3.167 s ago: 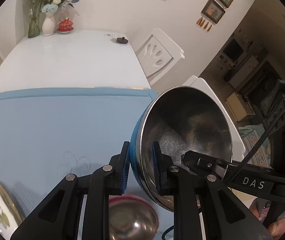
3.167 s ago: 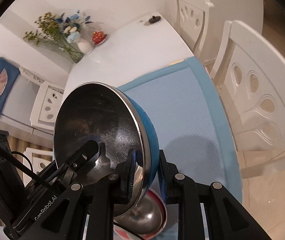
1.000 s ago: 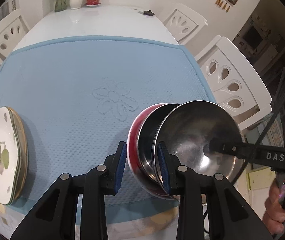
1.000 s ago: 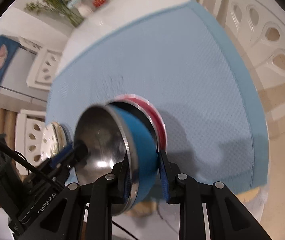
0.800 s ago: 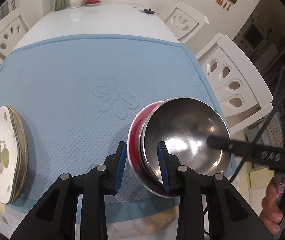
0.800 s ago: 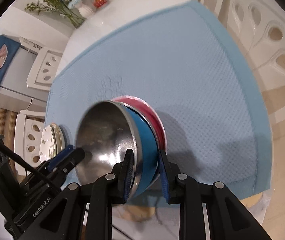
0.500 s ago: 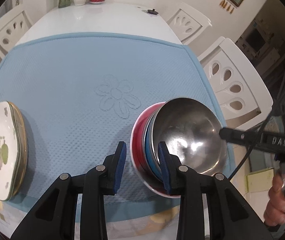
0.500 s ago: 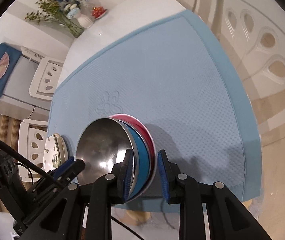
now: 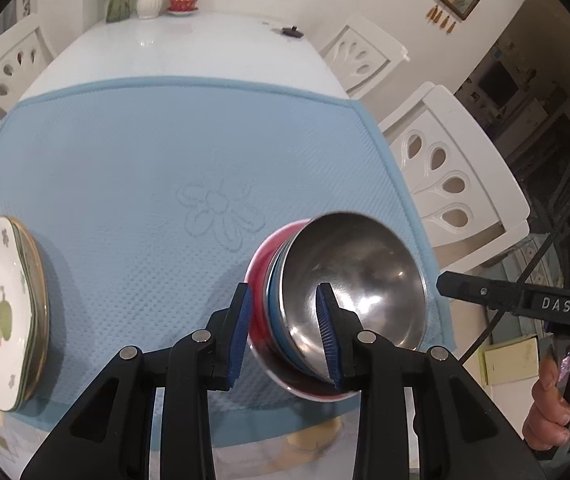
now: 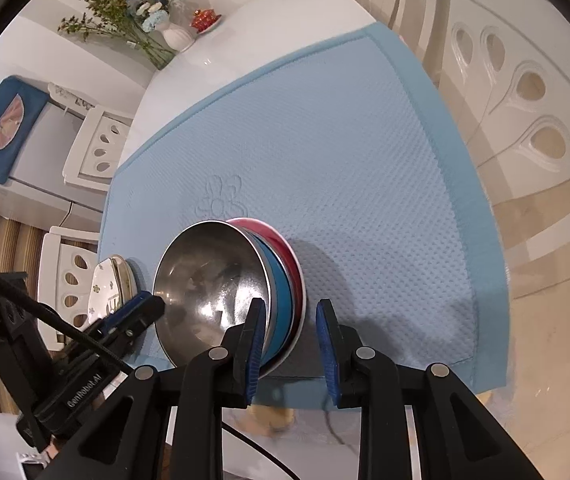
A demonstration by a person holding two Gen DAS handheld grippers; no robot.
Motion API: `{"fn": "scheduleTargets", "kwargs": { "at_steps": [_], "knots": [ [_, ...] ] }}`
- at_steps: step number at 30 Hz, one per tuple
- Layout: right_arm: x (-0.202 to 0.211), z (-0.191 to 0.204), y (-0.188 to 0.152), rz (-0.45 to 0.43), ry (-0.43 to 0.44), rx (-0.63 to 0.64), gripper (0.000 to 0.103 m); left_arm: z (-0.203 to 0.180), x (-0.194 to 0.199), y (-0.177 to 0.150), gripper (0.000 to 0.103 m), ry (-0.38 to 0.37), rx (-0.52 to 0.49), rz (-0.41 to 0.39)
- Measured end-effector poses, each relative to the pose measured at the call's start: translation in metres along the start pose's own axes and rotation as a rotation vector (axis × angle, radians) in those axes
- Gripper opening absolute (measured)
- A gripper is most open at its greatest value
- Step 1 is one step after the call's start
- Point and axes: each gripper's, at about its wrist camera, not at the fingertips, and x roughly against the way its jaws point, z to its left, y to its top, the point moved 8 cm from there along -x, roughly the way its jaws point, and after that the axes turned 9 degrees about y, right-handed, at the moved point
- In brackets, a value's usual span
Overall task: Organize plates and bowls
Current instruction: 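Lower the blue steel bowl into the magenta steel bowl, then regrip the rims of the three nested bowls with the right gripper, then lift the nested bowls and carry them over the hexagonal plate stack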
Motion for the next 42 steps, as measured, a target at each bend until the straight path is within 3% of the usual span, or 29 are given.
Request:
{"fn": "scheduleTargets", "kwargs": {
  "at_steps": [3, 4, 5, 6, 7, 8, 18, 24, 27, 29, 36, 38, 42],
  "knots": [
    [0.001, 0.003, 0.0, -0.005, 0.009, 0.006, 0.03, -0.003, 0.002, 0.003, 0.03, -0.042, 0.021, 0.008],
    [0.001, 0.003, 0.0, -0.004, 0.017, 0.003, 0.039, -0.006, 0.002, 0.003, 0.034, -0.063, 0.021, 0.013],
    [0.0, 0.004, -0.001, -0.003, 0.025, -0.002, 0.056, -0.009, 0.003, 0.002, 0.047, -0.087, 0.019, 0.019],
    [-0.001, 0.005, -0.001, -0.008, 0.031, -0.005, 0.059, -0.011, 0.004, 0.002, 0.057, -0.099, 0.019, 0.02],
    [-0.001, 0.006, -0.002, -0.014, 0.039, -0.008, 0.06, -0.012, 0.005, 0.001, 0.074, -0.11, 0.024, 0.015],
    [-0.002, 0.008, -0.003, -0.01, 0.045, -0.008, 0.06, -0.012, 0.006, 0.001, 0.078, -0.117, 0.036, 0.002],
    [-0.032, 0.004, -0.009, 0.051, -0.015, 0.029, 0.06, 0.02, -0.025, -0.004, 0.078, -0.141, 0.218, 0.077],
    [-0.058, -0.003, -0.007, 0.071, -0.007, 0.038, 0.06, 0.022, -0.054, -0.013, 0.077, -0.185, 0.284, 0.153],
    [-0.071, -0.009, -0.008, 0.077, 0.011, 0.021, 0.06, 0.024, -0.067, -0.016, 0.069, -0.155, 0.294, 0.168],
    [-0.076, -0.011, -0.008, 0.074, 0.038, 0.005, 0.06, 0.022, -0.074, -0.017, 0.054, -0.147, 0.277, 0.182],
    [-0.088, -0.014, -0.009, 0.038, 0.127, -0.058, 0.059, 0.014, -0.084, -0.02, 0.048, -0.177, 0.261, 0.195],
    [-0.092, -0.011, -0.012, 0.04, 0.156, -0.071, 0.051, 0.012, -0.086, -0.021, 0.046, -0.19, 0.268, 0.201],
    [-0.091, -0.013, -0.013, 0.006, 0.142, -0.072, 0.05, 0.007, -0.085, -0.021, 0.045, -0.178, 0.261, 0.19]
  ]
}}
